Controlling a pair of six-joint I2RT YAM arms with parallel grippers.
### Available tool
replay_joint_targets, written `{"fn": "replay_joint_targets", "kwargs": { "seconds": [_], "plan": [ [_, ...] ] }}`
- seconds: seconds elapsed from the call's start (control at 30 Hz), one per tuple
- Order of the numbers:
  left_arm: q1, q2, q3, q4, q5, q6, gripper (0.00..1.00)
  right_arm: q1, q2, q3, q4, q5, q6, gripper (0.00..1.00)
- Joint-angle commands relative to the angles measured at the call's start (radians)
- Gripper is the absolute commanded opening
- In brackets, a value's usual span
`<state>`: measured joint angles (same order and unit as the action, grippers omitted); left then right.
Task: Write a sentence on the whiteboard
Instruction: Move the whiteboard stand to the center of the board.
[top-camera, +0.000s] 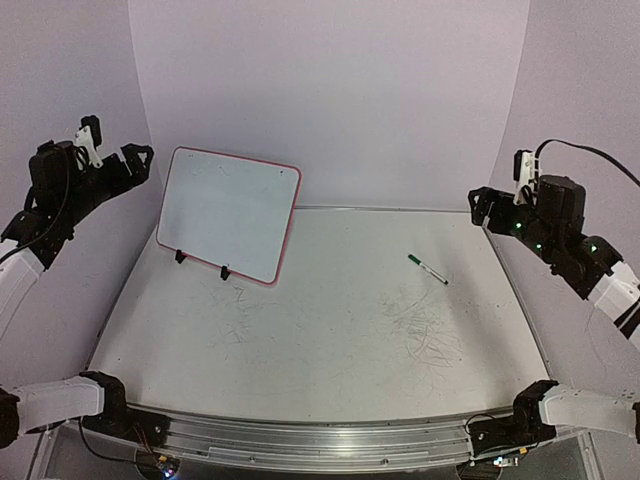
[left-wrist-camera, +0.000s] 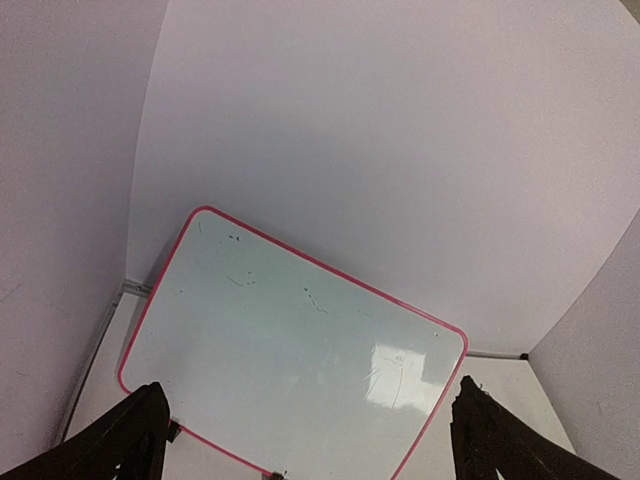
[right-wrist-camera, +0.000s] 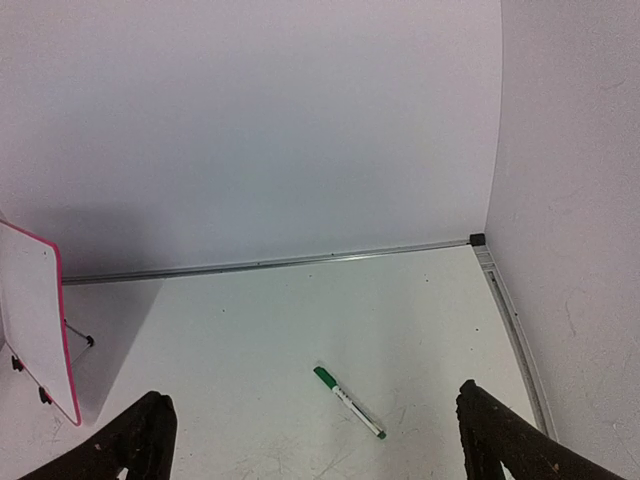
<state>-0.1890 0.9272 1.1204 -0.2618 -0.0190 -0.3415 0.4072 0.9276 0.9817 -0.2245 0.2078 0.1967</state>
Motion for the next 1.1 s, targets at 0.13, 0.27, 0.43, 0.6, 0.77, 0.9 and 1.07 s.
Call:
{"fn": "replay_joint_targets", "kwargs": {
  "seconds": [0.13, 0.27, 0.43, 0.6, 0.77, 0.9, 1.07],
  "plan": [
    [0.001, 0.085, -0.145, 0.009, 0.184, -0.092, 0.99, 0.001, 0.058, 0.022, 0.043, -0.061, 0.016, 0.98],
    [-0.001, 0.142, -0.236, 0.045, 0.231, -0.145, 1.0, 0.001, 0.08, 0.001, 0.067, -0.094, 0.034, 0.98],
    [-0.035, 0.176, -0.367, 0.112, 0.225, -0.19, 0.99, 0.0, 0.114, -0.02, 0.08, -0.189, 0.03, 0.98],
    [-0.15, 0.237, -0.429, 0.136, 0.066, -0.158, 0.99, 0.0, 0.102, -0.051, 0.116, -0.271, 0.013, 0.98],
    [-0.197, 0.373, -0.459, 0.188, 0.031, -0.141, 0.99, 0.001, 0.051, -0.078, 0.145, -0.31, -0.004, 0.98],
    [-0.204, 0.46, -0.467, 0.256, 0.029, -0.095, 0.92, 0.0, 0.009, -0.101, 0.152, -0.29, 0.006, 0.98],
    [-0.207, 0.62, -0.369, 0.312, 0.035, -0.044, 0.8, 0.001, 0.001, -0.109, 0.152, -0.281, 0.018, 0.98]
  ]
}}
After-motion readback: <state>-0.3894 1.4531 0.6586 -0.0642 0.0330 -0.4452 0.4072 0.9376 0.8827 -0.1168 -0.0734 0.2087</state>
